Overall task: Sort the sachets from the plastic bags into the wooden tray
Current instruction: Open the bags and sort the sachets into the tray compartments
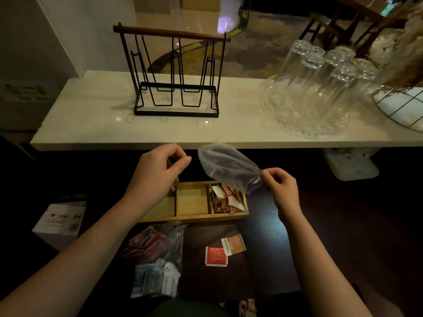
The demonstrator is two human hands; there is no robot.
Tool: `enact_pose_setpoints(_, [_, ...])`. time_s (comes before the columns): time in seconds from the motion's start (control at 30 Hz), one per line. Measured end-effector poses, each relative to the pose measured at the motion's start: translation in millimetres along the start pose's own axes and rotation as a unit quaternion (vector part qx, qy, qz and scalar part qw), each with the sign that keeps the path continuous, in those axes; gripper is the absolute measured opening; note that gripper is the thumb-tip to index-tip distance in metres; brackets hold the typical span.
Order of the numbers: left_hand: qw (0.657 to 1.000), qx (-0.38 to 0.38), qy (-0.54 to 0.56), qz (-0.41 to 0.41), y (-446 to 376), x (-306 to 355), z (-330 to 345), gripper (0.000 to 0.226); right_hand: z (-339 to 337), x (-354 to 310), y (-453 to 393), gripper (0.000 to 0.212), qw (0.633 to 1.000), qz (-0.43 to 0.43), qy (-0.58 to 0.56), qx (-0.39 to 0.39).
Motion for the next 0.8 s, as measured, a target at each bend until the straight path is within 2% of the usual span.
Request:
enact_pose_setpoints(0.13, [0.998,-0.011,-0.064,-0.015,17,-44,5,0.013,-21,54,7,0.009,0.982,0.101,0.081,0.139])
enact_pose_setpoints(0.23, [0.970,-0.103,-0.218,-0.007,40,-86,19,0.017,-36,82,22,0.010,0.945,0.177,0.170,0.218])
enact_pose_setpoints(0.3, [0.935,-0.186,-0.301,-0.005,60,-111,28,0.024,-38,93,29,0.013,0.927,0.190,0.241,0.215])
enact_pose_setpoints(0.37, [0.894,-0.259,-0.365,-0.012,78,-132,34,0.043,-34,102,33,0.015,0.919,0.194,0.286,0.192])
enact_pose_setpoints(0.43, [0.869,-0.296,-0.394,-0.034,91,-144,37,0.061,-29,108,35,0.017,0.914,0.191,0.315,0.172])
enact_pose_setpoints(0.57, [0.857,-0.307,-0.413,-0.039,108,-144,42,0.086,-19,114,40,0.027,0.894,0.191,0.388,0.122])
enact_pose_setpoints(0.7, [0.856,-0.324,-0.400,-0.043,118,-141,43,0.116,-20,122,42,0.024,0.883,0.200,0.409,0.115])
enact_pose_setpoints(0.77, [0.856,-0.322,-0.404,-0.031,121,-140,41,0.114,-21,120,41,0.026,0.888,0.177,0.408,0.119])
enact_pose_setpoints(0.8, [0.860,-0.308,-0.407,-0.022,121,-140,40,0.107,-21,119,41,0.029,0.890,0.163,0.409,0.120])
Point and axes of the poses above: each hand's wrist, its own y-axis away from the middle knuckle, its own z-axis out of the palm, x = y × z, the point moved 5 cm from there along -y, towards the middle knuckle, and after that the axes turned 10 degrees about x, right-handed, at the moved point
